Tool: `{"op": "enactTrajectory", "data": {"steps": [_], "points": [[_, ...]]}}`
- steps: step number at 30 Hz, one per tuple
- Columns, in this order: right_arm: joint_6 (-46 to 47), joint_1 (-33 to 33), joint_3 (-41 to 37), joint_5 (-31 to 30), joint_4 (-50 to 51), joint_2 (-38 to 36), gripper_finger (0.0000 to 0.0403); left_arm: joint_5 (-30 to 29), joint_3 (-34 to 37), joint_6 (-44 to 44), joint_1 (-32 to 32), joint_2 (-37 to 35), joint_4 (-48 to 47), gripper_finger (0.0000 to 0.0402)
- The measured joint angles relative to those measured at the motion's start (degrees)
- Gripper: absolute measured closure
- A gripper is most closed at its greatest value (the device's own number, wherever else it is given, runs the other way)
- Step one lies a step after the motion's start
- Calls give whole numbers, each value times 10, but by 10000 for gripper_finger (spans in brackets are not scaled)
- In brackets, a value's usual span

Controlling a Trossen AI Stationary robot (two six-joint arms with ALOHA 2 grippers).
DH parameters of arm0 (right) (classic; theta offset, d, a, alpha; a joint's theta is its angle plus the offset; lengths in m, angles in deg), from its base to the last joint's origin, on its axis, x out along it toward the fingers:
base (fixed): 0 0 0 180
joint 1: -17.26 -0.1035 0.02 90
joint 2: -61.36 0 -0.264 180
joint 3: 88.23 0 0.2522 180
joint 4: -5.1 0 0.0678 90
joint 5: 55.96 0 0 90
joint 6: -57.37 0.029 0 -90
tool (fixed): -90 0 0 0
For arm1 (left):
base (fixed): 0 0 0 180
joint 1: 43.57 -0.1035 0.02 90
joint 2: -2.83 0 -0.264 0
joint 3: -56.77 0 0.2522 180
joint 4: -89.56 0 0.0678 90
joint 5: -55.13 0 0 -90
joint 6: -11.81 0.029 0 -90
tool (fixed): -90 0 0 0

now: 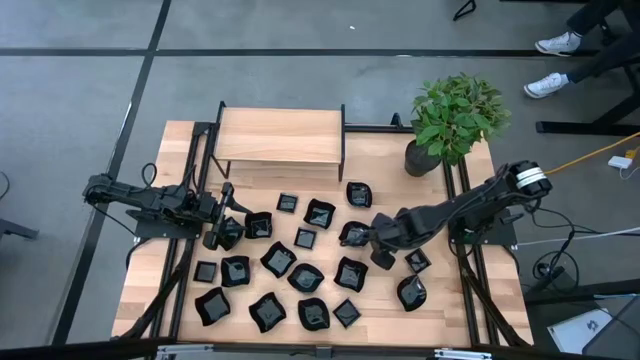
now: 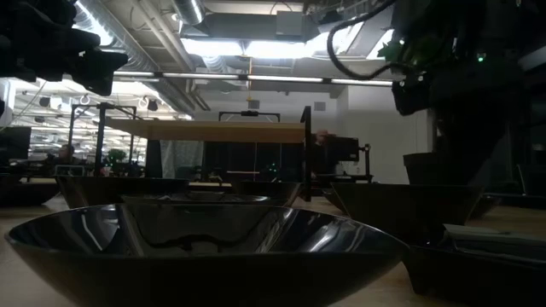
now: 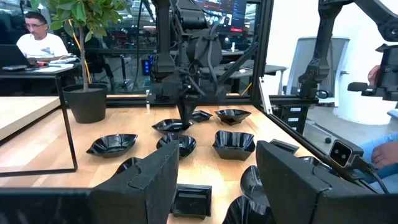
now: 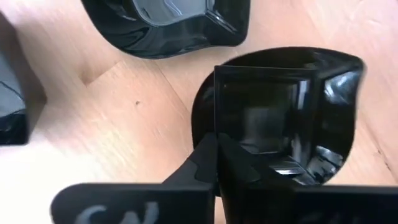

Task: Pick & Place Mini shaped plates
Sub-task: Put the square plate on the shelf

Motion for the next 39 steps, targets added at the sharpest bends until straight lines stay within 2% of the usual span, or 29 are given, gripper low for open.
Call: {"op": "enactTrajectory", "data": {"steps": [6, 21, 26, 39], "points": [[0, 0, 0, -4, 3, -35, 400, 0, 0, 0, 0, 0, 0, 194], [-15, 0, 0, -67, -21, -122, 401, 0, 0, 0, 0, 0, 0, 194], [-68, 4, 0, -100, -94, -138, 402, 0, 0, 0, 0, 0, 0, 194], [-236, 60, 0, -101, -333, -143, 402, 0, 0, 0, 0, 0, 0, 194]]}}
